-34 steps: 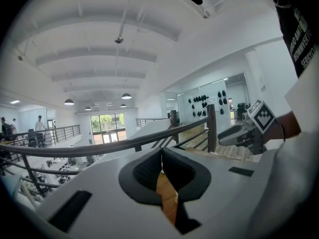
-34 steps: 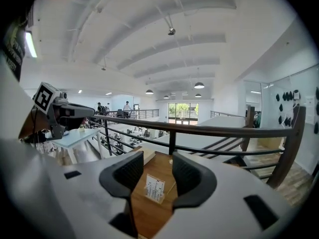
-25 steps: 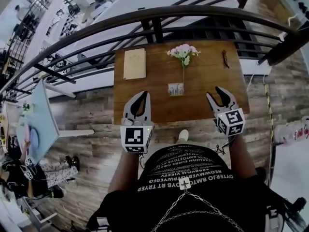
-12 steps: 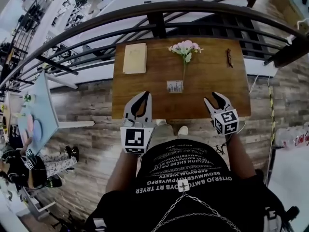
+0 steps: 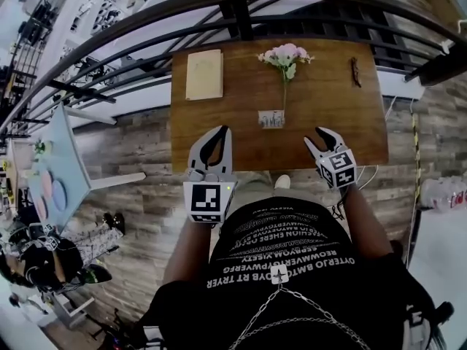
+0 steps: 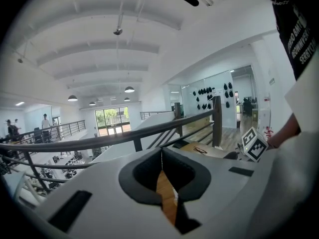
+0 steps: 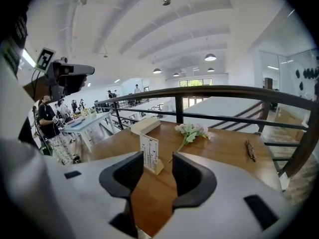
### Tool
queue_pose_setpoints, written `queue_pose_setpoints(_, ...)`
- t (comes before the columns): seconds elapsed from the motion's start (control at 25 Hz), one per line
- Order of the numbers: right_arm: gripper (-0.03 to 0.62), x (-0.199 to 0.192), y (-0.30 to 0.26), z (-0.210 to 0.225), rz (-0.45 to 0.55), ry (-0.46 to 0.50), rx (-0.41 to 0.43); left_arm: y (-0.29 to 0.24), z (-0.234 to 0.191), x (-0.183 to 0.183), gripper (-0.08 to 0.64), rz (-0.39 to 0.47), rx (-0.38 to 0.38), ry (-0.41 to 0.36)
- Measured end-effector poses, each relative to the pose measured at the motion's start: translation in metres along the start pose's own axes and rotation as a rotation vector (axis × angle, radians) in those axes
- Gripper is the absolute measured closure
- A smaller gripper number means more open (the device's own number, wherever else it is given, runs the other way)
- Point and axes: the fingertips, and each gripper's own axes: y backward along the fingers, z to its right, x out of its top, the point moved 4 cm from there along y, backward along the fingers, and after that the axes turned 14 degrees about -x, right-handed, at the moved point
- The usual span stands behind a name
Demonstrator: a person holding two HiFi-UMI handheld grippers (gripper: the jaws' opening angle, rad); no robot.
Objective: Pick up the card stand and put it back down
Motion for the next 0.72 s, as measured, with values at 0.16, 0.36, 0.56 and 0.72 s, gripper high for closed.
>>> queue_pose_setpoints(0.16,0.406,-0.005,-0.028,-0.018,-0.018,-0.005,0.013,0.002,-0.021,-0.006,0.532,0.001,-0.013,0.002)
queue_pose_setpoints(0.36,0.408,-0.006,-0.064,-0.030,-0.040,-0.014,0.043,-0.009,-0.051,-0.007,0.532,-0.027,-0.011,0.011)
queue_pose_setpoints(0.56,0.408,-0.024,-0.098,-0.043,-0.103,-0.012,0.062,-0.016,-0.075,-0.016,0.532,-0.042,-0.022,0.018)
queue_pose_setpoints(0.72,0.408,-0.041,-0.124,-0.046,-0.147,-0.010,0.064,-0.020,-0.092,-0.025,0.532,-0.061,-0.019,0.026)
